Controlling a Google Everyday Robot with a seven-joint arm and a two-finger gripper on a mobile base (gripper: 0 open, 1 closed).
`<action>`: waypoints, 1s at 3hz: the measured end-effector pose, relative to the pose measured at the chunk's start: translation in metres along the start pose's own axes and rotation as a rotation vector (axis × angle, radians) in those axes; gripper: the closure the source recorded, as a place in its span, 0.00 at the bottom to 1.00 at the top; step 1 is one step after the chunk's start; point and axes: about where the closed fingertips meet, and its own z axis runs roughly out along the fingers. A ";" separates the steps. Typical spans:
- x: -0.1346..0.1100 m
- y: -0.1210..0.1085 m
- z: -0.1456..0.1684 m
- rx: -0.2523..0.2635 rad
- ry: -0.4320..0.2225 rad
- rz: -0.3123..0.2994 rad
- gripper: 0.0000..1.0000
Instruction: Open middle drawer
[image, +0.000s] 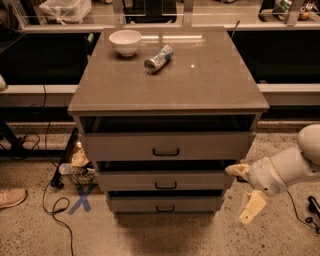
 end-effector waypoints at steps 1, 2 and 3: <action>0.017 -0.005 0.022 -0.042 -0.025 0.023 0.00; 0.017 -0.005 0.022 -0.042 -0.024 0.023 0.00; 0.039 -0.021 0.036 -0.004 0.002 -0.004 0.00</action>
Offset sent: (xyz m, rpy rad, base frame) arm -0.0003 0.0010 -0.0313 0.0254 0.0342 0.0036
